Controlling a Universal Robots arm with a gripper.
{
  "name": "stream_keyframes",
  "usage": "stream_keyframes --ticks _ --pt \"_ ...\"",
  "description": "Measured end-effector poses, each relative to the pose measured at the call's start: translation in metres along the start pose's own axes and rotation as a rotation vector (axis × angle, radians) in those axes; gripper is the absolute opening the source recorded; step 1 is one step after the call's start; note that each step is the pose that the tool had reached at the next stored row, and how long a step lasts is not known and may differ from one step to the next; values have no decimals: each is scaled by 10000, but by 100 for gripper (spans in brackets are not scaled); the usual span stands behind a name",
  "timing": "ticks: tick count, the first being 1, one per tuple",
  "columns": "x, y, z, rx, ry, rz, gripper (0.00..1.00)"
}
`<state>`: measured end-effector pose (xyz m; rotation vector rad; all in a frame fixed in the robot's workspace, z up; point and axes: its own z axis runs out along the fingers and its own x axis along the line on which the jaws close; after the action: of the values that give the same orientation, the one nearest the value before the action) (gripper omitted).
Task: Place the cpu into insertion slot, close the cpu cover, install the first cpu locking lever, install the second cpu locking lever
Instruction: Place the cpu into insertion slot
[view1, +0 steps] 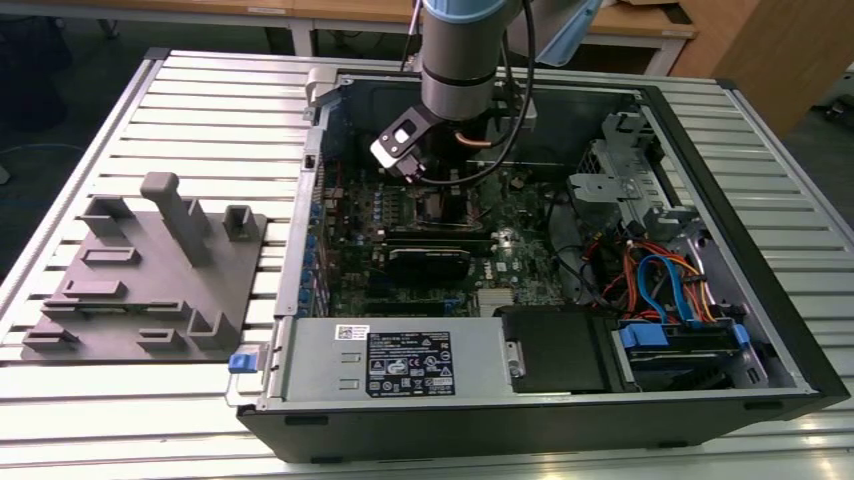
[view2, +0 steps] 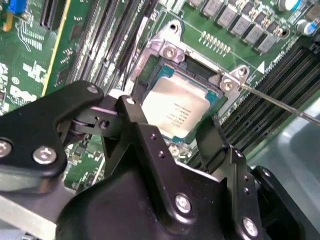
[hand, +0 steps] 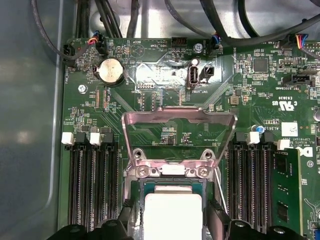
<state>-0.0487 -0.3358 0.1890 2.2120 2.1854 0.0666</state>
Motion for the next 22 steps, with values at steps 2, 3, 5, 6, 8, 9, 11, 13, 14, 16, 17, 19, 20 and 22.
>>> stream_keyframes --ticks 2,3,5,6,8,9,11,13,14,16,17,19,20,22 --pt "0 0 1 0 1 0 67" --pt "0 0 1 -1 1 0 67" --pt "0 0 -1 -1 2 0 67" --pt "0 1 -13 -1 7 0 67" --pt "0 2 -43 2 11 1 67" --pt "0 3 -56 4 12 1 67" --pt "1 4 -83 10 13 1 67" --pt "1 6 -111 27 12 0 67" --pt "1 7 -123 30 11 1 67" --pt "1 8 -158 42 11 1 67" --pt "1 9 -174 47 11 1 67" --pt "2 10 -199 52 12 1 67" --pt "2 11 -216 57 11 1 67" --pt "2 12 -232 65 11 1 67"
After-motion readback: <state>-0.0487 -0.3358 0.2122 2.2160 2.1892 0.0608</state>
